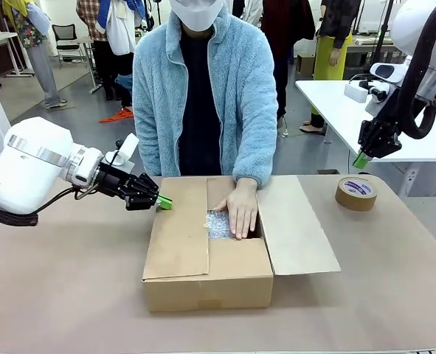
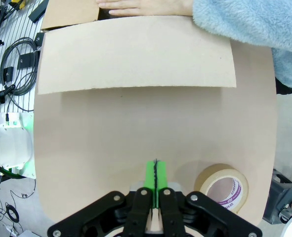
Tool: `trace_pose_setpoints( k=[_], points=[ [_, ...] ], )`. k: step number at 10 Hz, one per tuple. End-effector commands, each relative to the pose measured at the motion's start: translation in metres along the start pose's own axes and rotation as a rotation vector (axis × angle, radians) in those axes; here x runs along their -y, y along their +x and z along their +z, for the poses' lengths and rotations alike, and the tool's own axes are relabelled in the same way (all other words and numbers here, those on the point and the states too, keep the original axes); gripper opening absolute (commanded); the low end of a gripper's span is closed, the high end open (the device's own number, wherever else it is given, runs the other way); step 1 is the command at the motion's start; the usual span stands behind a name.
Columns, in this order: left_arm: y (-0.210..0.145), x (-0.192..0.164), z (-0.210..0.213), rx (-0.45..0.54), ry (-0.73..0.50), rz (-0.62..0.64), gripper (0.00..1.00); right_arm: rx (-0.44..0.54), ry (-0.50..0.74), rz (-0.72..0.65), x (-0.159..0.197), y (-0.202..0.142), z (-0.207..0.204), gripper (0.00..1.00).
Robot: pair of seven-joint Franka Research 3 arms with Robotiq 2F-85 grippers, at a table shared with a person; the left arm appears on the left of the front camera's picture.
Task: Wrap the clocks to prevent damage.
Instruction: Push the right (or left) flap of the Package Box to close it.
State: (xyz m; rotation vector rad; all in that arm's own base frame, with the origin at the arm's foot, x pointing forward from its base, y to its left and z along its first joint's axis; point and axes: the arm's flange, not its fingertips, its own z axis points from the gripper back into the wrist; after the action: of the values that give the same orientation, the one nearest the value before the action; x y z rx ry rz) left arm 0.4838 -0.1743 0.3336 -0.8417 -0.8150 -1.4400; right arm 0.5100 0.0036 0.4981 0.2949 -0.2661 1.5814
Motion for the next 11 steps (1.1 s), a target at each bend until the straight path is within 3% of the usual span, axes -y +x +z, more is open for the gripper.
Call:
trace_pose_setpoints(
  k=[1, 6, 7, 11],
  points=[
    [-0.009, 0.004, -0.015, -0.004, -0.036, -0.010, 0.00, 0.001, 0.000, 0.004, 0.000, -0.001, 0.000, 0.01],
    [-0.019, 0.011, -0.015, -0.058, -0.030, 0.024, 0.00, 0.001, 0.000, 0.004, 0.000, -0.001, 0.000, 0.01],
    [-0.004, 0.003, -0.009, 0.015, -0.035, 0.013, 0.00, 0.001, 0.000, 0.004, 0.000, -0.001, 0.000, 0.01],
    [-0.004, 0.003, -0.009, 0.015, -0.035, 0.013, 0.00, 0.001, 0.000, 0.004, 0.000, -0.001, 0.000, 0.01]
  ],
)
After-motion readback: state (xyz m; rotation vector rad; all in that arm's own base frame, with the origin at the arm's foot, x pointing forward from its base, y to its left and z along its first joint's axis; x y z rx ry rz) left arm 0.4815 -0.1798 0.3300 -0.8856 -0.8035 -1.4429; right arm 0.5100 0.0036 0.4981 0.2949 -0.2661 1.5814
